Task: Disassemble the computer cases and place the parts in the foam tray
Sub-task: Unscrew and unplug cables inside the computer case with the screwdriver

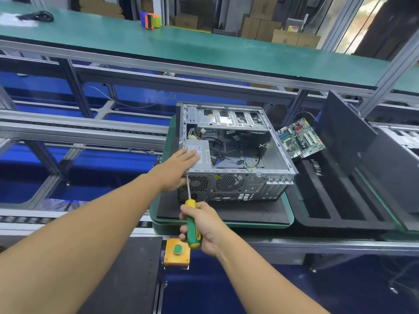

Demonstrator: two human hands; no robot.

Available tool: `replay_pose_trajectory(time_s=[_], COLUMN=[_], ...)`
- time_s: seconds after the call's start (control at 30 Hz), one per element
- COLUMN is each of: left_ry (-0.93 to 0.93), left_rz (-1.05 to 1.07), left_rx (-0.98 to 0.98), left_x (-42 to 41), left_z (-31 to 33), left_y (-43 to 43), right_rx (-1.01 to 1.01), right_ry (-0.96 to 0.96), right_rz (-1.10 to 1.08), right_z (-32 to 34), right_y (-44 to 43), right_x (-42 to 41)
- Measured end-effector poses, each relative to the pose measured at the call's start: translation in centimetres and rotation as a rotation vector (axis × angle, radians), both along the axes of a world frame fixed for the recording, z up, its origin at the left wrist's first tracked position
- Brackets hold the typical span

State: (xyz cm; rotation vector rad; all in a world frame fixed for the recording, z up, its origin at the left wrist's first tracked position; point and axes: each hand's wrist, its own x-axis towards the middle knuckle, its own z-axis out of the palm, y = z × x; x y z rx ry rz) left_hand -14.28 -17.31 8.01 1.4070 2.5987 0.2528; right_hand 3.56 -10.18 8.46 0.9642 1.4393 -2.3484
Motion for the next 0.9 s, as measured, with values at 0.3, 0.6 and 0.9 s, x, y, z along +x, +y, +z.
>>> replay_pose_trajectory(time_s=[0.3, 0.6, 0.9], left_ry=[-0.122, -0.431, -1.098], left_rz=[0.032, 0.639, 0.856], left_rx=[0.089, 0.575, 0.554], left_x=[0.0, 2.4, 5.3], left_z=[-0.4, -1.2, 0.0], left_y=[-0.4, -2.2, -0.6], right_rx=[-0.136, -0.024, -0.126], right_ry=[0.000, 0.011, 0.040], right_rz=[0.060, 0.002, 0.034], right_z=[0.8, 0.2, 1.1], right_y=[0.5, 0.2, -0.4], right_x=[0.2, 0.1, 0.2])
